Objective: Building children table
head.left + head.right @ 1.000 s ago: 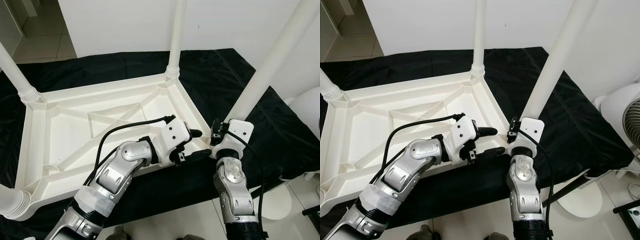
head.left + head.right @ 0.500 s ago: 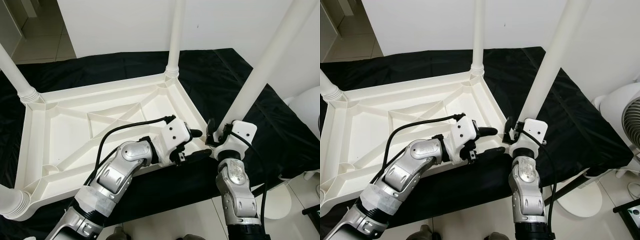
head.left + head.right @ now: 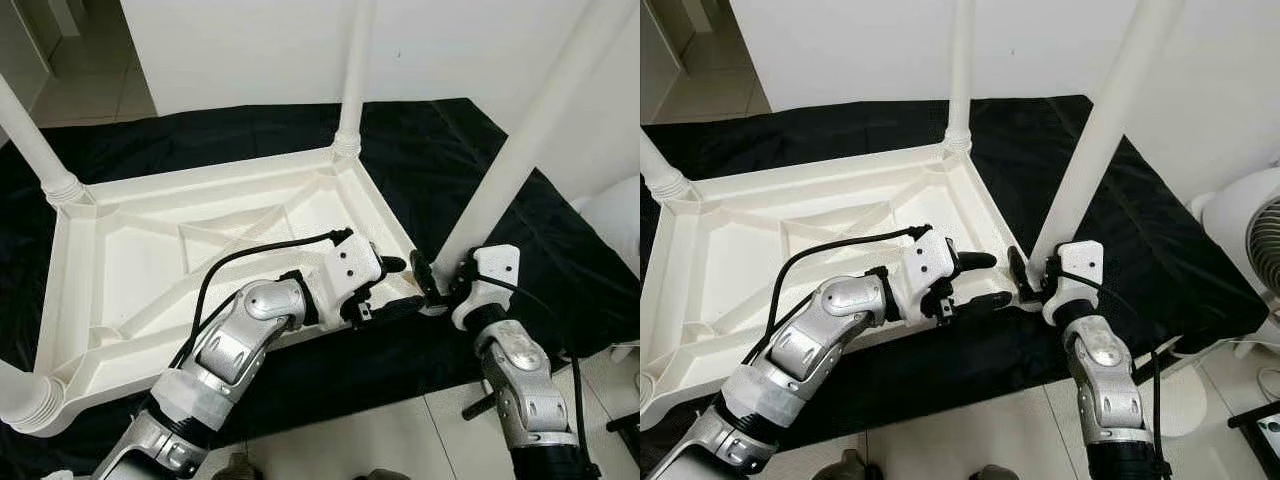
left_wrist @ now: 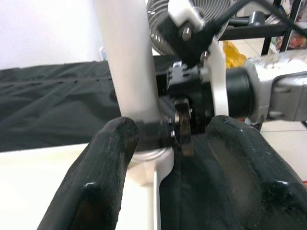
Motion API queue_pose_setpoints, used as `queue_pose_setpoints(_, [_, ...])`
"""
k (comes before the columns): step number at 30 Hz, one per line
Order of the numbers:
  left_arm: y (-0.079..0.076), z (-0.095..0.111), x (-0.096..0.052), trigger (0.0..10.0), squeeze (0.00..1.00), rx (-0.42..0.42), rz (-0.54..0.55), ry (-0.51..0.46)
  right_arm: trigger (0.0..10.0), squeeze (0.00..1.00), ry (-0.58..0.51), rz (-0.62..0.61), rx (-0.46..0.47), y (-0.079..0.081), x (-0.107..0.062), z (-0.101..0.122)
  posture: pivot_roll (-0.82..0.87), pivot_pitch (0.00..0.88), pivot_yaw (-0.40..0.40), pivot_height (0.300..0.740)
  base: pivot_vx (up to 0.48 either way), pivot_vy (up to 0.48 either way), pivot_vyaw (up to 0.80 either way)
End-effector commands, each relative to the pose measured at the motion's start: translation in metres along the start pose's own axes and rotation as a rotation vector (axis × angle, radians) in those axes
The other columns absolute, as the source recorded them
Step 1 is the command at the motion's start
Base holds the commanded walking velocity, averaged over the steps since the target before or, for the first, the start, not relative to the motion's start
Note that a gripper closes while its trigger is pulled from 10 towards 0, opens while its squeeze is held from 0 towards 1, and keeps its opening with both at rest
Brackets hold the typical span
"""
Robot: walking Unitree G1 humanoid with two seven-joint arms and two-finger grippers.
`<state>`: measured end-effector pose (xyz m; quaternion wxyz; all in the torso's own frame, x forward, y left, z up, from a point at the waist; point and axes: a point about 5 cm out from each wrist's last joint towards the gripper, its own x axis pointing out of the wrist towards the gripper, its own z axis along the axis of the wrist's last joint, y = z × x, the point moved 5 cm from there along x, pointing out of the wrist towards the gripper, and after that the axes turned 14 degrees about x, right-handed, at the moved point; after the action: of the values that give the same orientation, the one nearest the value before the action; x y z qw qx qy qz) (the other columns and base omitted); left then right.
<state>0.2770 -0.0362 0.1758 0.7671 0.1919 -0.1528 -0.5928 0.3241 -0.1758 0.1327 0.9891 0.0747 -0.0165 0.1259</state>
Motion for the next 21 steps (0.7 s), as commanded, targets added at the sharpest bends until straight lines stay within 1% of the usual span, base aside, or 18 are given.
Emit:
queue_pose_setpoints(1, [-0.002, -0.002, 0.001, 10.0, 0.0, 0.007, -0.023, 0.009, 10.0, 0.0, 0.02, 0.043, -0.028, 0.002, 0.003, -0.002, -0.02, 0.011, 0.007, 0.74, 0.0, 0.0, 0.0])
queue_pose_setpoints(5, [-0.002, -0.002, 0.001, 10.0, 0.0, 0.009, -0.022, 0.009, 10.0, 0.0, 0.039, 0.082, -0.053, 0.002, 0.007, -0.004, -0.02, 0.012, 0.007, 0.74, 0.0, 0.0, 0.0])
queue_pose_setpoints(7, [0.0, -0.002, 0.0, 10.0, 0.0, 0.011, -0.02, 0.01, 10.0, 0.0, 0.065, 0.133, -0.068, 0.002, 0.012, -0.006, -0.01, 0.012, 0.007, 0.74, 0.0, 0.0, 0.0])
queue_pose_setpoints(10, [0.0, -0.002, 0.0, 10.0, 0.0, 0.012, -0.021, 0.012, 10.0, 0.0, 0.081, 0.169, -0.06, 0.003, 0.016, -0.007, -0.01, 0.013, 0.005, 0.74, 0.0, 0.0, 0.0])
queue_pose_setpoints(11, [-0.001, -0.003, 0.0, 10.0, 0.0, 0.013, -0.023, 0.013, 5.0, 0.0, 0.084, 0.185, -0.059, 0.004, 0.018, -0.007, -0.01, 0.013, 0.006, 0.74, 0.0, 0.0, 0.0])
queue_pose_setpoints(15, [-0.001, -0.003, 0.0, 10.0, 0.0, 0.014, -0.023, 0.014, 5.0, 0.0, 0.087, 0.195, -0.059, 0.005, 0.019, -0.007, 0.0, 0.011, 0.005, 0.74, 0.0, 0.0, 0.0])
queue_pose_setpoints(16, [-0.001, -0.003, 0.0, 10.0, 0.0, 0.014, -0.024, 0.015, 4.4, 0.0, 0.088, 0.199, -0.067, 0.004, 0.02, -0.008, 0.0, 0.011, 0.005, 0.74, 0.0, 0.0, 0.0])
queue_pose_setpoints(17, [-0.001, -0.005, 0.0, 10.0, 0.0, 0.014, -0.021, 0.024, 3.0, 0.0, 0.091, 0.205, -0.064, 0.005, 0.02, -0.008, 0.0, 0.011, 0.0, 0.74, 0.0, 0.0, 0.0])
queue_pose_setpoints(18, [-0.001, -0.005, 0.0, 10.0, 0.0, 0.014, -0.021, 0.024, 3.0, 0.0, 0.091, 0.205, -0.064, 0.005, 0.02, -0.008, 0.0, 0.011, 0.0, 0.74, 0.0, 0.0, 0.0])
queue_pose_setpoints(19, [-0.001, -0.007, 0.0, 10.0, 0.0, 0.017, -0.016, 0.035, 0.0, 0.0, 0.096, 0.211, -0.059, 0.005, 0.02, -0.01, 0.0, 0.011, -0.002, 0.74, 0.0, 0.0, 0.0])
queue_pose_setpoints(21, [-0.001, -0.01, 0.0, 10.0, 0.0, 0.021, -0.012, 0.045, 0.0, 0.0, 0.099, 0.215, -0.055, 0.006, 0.019, -0.011, 0.0, 0.011, -0.005, 0.74, 0.0, 0.0, 0.0])
